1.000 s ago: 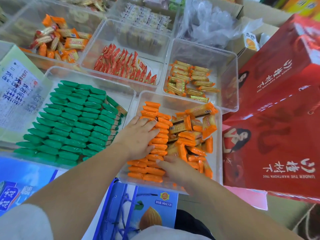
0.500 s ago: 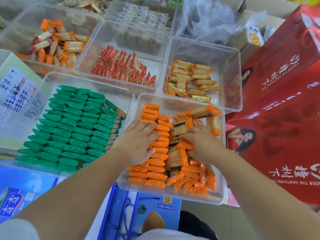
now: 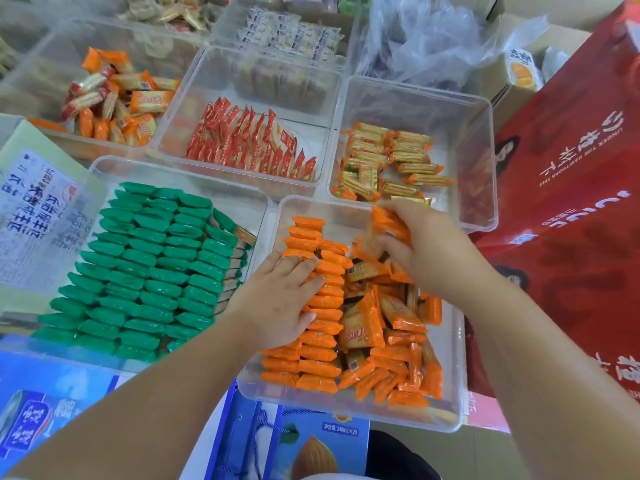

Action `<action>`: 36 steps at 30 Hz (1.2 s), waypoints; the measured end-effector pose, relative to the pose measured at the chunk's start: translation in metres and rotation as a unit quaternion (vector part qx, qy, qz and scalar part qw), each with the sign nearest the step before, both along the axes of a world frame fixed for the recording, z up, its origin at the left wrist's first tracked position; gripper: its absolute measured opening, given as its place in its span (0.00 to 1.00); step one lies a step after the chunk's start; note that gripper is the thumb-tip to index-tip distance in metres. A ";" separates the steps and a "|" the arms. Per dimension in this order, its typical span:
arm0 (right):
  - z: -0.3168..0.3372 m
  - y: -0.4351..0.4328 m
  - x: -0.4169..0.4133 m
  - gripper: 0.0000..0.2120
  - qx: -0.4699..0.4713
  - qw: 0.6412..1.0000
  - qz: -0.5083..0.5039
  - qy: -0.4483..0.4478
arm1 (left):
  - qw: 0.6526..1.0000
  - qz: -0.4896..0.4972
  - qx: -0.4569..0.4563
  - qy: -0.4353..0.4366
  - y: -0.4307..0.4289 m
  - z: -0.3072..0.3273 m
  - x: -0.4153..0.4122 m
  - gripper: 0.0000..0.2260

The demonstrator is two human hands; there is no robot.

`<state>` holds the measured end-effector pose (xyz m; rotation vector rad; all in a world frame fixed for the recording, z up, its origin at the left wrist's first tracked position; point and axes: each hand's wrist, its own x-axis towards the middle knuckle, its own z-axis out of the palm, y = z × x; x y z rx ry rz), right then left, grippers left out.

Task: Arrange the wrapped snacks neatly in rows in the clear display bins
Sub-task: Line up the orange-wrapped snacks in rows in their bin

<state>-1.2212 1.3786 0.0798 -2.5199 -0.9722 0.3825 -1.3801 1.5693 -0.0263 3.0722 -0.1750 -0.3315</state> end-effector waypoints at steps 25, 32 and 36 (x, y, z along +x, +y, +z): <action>-0.112 0.055 -0.019 0.25 0.109 0.972 -0.205 0.044 | 1.000 0.001 0.000 0.007 -0.001 0.001 0.000 0.29; -0.115 0.056 -0.008 0.26 0.183 0.895 -0.347 0.214 | 1.000 0.003 -0.006 0.008 -0.001 0.001 0.001 0.29; -0.116 0.061 -0.004 0.16 0.197 0.857 -0.362 0.311 | 1.000 0.004 -0.006 0.009 -0.001 0.002 0.001 0.29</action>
